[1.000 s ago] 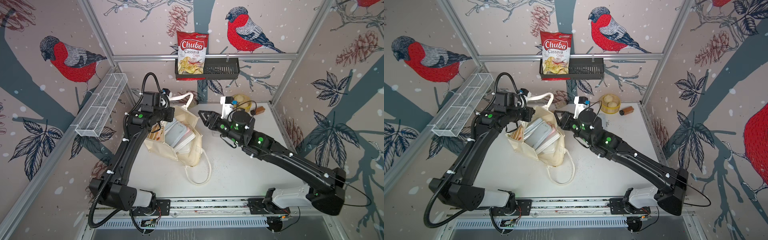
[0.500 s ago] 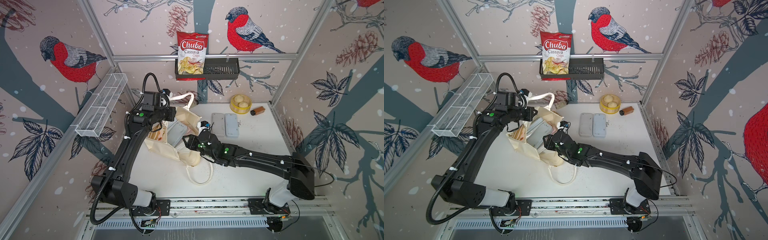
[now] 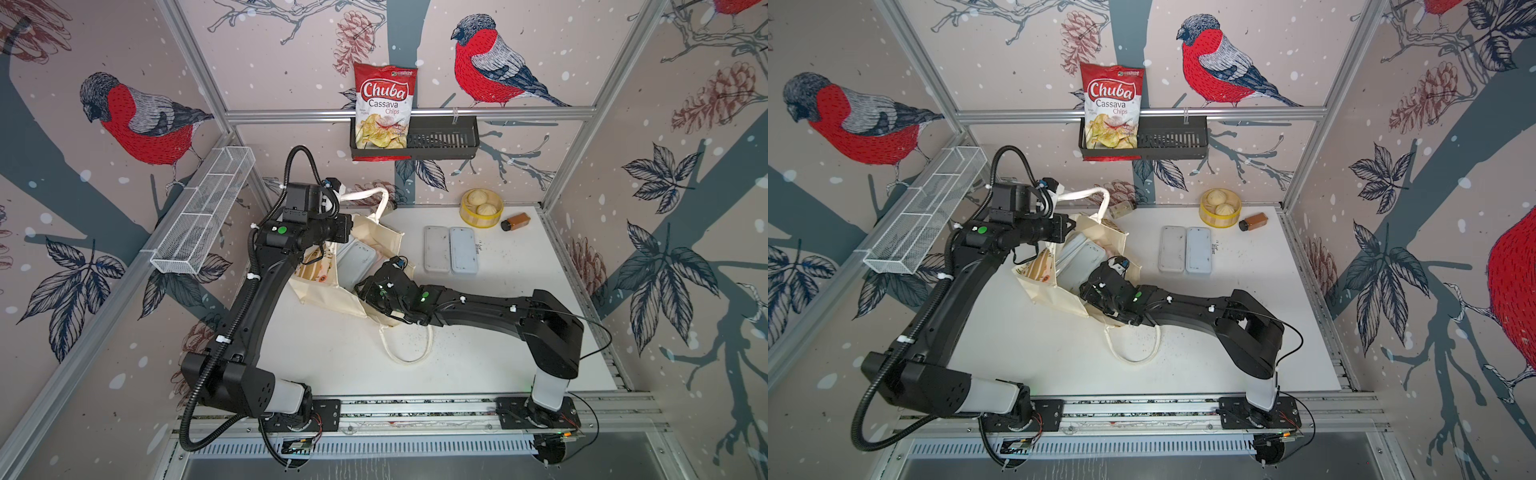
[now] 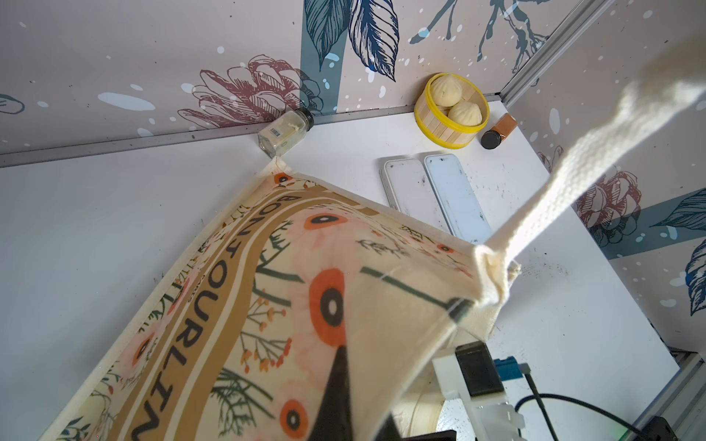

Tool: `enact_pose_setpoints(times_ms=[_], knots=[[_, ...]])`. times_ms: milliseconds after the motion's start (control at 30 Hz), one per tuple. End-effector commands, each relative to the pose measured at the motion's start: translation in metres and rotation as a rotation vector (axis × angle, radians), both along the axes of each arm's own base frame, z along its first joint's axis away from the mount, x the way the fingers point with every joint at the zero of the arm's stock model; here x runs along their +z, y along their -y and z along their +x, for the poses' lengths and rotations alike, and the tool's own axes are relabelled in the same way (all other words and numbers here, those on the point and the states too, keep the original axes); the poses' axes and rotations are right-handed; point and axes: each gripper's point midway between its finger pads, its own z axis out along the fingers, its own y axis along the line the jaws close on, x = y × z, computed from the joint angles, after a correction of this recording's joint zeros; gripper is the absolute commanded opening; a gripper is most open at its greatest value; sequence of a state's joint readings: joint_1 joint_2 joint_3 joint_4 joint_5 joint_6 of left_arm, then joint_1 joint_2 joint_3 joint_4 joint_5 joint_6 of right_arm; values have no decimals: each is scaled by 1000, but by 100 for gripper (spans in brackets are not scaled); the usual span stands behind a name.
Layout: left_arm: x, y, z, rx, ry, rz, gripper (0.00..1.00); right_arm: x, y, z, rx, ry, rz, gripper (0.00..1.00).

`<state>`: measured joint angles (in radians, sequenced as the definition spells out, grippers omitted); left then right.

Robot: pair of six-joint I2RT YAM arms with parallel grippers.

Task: Take out the pencil case from the canvas bag
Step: Pick up the pencil case from the canvas bag.

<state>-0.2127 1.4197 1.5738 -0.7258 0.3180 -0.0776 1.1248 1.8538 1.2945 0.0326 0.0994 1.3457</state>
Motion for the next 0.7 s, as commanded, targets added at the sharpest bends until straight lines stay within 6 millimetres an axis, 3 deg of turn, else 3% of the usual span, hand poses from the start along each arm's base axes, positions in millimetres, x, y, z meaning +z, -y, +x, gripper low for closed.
enact_pose_setpoints(times_ms=[0, 233, 667], knots=[[9, 5, -2, -30, 27, -32, 0, -7, 8, 9, -80, -31, -7, 52], [13, 8, -7, -49, 32, -49, 0, -14, 21, 29, -163, -20, -24, 52], [13, 10, -11, -63, 34, -56, 0, -34, 28, 44, -230, -38, -53, 52]])
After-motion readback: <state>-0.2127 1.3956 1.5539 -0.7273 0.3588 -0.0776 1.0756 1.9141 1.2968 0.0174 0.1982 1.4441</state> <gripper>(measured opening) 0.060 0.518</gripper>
